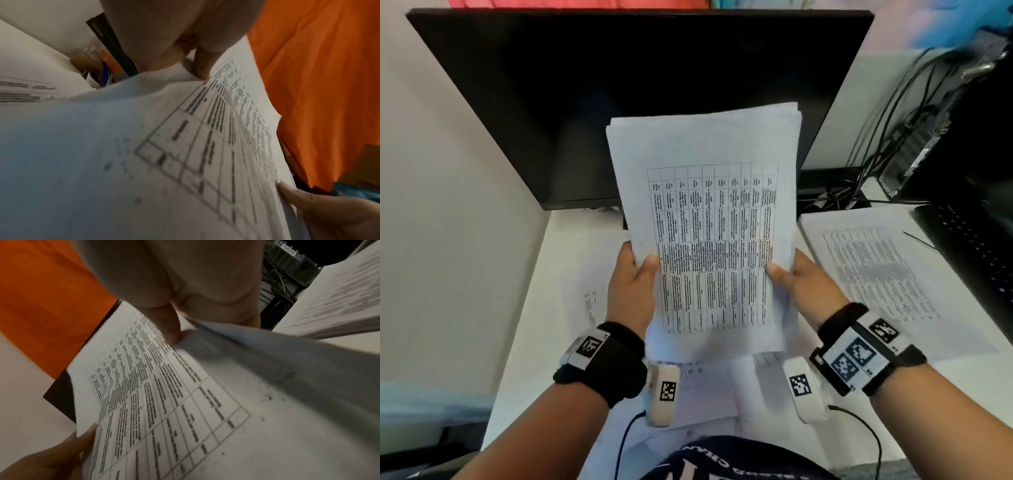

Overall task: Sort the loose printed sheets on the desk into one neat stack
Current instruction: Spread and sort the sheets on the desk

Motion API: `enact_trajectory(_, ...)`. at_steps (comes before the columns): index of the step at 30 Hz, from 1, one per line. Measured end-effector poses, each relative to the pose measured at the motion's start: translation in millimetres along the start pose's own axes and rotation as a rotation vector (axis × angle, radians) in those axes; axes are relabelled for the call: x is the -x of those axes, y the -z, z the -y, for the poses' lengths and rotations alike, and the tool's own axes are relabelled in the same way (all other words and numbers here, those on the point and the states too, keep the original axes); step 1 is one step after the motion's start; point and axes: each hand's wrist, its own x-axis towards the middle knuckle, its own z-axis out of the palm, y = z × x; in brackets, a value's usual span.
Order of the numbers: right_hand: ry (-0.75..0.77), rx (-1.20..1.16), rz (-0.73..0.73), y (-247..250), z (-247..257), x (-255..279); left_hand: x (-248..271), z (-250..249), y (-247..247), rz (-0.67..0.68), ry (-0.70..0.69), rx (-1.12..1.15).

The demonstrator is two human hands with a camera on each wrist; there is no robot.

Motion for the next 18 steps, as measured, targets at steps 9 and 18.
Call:
enact_trajectory(9,-0.187,-0.191,0.061,60,-20,15,24,5,-52,0.135,0.186,0.025)
enact_trajectory(18,-0.182,-0.033,0.0,113,-47,4,40,17,-104,0.083,0.21,-0.083)
